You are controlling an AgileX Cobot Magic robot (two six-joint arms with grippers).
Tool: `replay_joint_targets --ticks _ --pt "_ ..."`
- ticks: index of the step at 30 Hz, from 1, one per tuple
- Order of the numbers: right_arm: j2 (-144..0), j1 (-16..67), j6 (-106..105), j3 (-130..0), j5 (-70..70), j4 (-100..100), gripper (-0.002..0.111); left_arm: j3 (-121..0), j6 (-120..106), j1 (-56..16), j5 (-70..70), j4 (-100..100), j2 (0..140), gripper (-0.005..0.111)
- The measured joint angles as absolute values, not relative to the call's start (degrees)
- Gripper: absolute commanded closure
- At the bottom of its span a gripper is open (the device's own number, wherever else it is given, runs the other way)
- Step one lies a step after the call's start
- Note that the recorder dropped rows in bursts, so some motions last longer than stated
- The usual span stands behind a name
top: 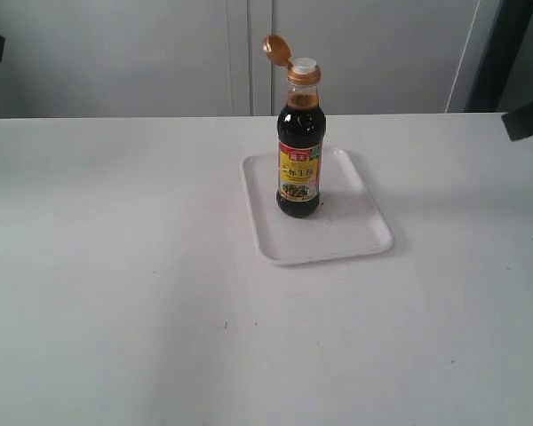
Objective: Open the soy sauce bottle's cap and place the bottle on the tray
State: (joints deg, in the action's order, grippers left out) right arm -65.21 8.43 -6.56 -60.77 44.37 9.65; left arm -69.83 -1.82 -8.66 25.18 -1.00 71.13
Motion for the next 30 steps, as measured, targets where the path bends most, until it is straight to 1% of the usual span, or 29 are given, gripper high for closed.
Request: replay_joint_targets --ticks 2,5,8,14,20,30 --pt "-65.21 7.18 -5.53 -60.77 47.71 11.30 0.108 -67.40 -1.82 -8.66 24.25 -0.88 69.27 0.107" --pt "-65.21 2.80 -5.09 -60.77 54.63 12.44 0.108 -61.98 -1.82 -8.66 21.35 0.00 65.39 0.107" --pt "-64.89 0.48 -4.95 -60.65 57.39 11.34 0.108 -57.91 -1.82 -8.66 17.86 1.86 62.23 0.107" --pt "-58.31 0.26 -4.95 -54.59 49.46 3.75 0.108 -51.00 -1.82 -8.66 13.55 2.10 56.41 0.107" --pt "-49.30 0.26 -4.63 -48.52 41.04 3.32 0.108 -43.33 -1.82 -8.66 7.48 4.84 48.74 0.107" --pt "-34.90 0.26 -4.15 -39.82 34.12 1.22 0.108 -36.00 -1.82 -8.66 5.88 8.12 41.21 0.107"
